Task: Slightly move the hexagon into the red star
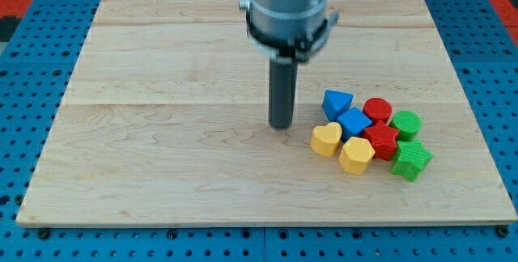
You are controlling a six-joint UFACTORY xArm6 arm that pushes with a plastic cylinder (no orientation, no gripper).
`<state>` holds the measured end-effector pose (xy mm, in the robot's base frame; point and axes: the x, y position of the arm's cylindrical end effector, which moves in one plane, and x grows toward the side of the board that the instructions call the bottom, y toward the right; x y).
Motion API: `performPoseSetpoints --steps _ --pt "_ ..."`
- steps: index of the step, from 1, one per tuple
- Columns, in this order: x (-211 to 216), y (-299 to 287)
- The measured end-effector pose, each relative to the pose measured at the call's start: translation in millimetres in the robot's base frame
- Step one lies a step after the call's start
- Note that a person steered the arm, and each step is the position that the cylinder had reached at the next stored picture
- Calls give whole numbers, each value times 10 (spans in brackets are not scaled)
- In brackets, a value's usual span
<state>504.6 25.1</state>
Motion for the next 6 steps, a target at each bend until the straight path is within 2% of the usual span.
performPoseSetpoints --steps 1,3,5,6 --pt "468 110" --pt "459 687" --pt "179 687" --pt "326 687"
